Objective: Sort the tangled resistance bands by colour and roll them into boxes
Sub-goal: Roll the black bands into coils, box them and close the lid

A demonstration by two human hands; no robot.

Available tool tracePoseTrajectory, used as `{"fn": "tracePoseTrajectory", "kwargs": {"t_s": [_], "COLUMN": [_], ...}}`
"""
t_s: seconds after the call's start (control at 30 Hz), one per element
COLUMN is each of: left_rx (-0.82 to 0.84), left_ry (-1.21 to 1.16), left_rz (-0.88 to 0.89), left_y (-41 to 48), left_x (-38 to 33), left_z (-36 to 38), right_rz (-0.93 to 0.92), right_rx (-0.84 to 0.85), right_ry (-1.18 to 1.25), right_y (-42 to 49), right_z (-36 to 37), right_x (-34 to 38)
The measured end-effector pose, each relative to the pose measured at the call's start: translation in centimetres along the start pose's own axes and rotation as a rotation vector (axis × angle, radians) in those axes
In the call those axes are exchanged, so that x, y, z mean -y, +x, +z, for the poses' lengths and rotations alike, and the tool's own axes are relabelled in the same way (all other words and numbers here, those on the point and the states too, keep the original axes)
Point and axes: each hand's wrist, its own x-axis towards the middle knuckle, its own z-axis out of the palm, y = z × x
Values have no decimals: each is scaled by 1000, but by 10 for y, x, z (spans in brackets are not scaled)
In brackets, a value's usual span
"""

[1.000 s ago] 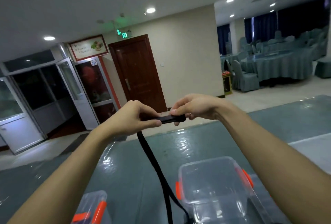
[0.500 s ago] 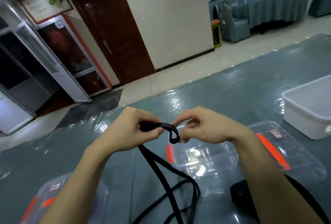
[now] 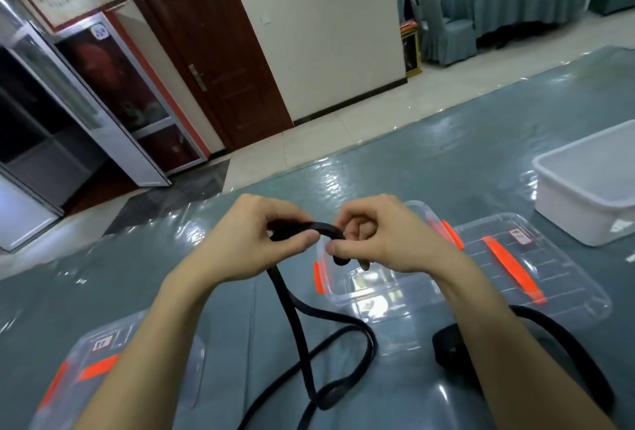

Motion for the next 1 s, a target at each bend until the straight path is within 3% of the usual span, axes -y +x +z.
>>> {"fn": "tracePoseTrajectory", "kwargs": {"t_s": [0.2,0.43,0.8,0.9,1.0], "left_rx": [-196,-401,-471,-456,-371], "left_ry": [-242,-551,-704,-688,-504], "left_rz": [-45,-147,-158,-163,-209], "left_y": [-8,-11,-7,-17,-32], "left_x": [-16,-27,-38,-36,-31], "left_z": [16,25,29,29,29], "right_rz": [-91,-188,-205,-125,-30], "right_rx": [-240,-149,-85,-16,-8], "right_ry": [367,670,966,765,175], "right_y": [-9,2,6,-1,-11], "right_z": [2,9,36,37,15], "right_x": [-1,-8,-9,-9,-4]}}
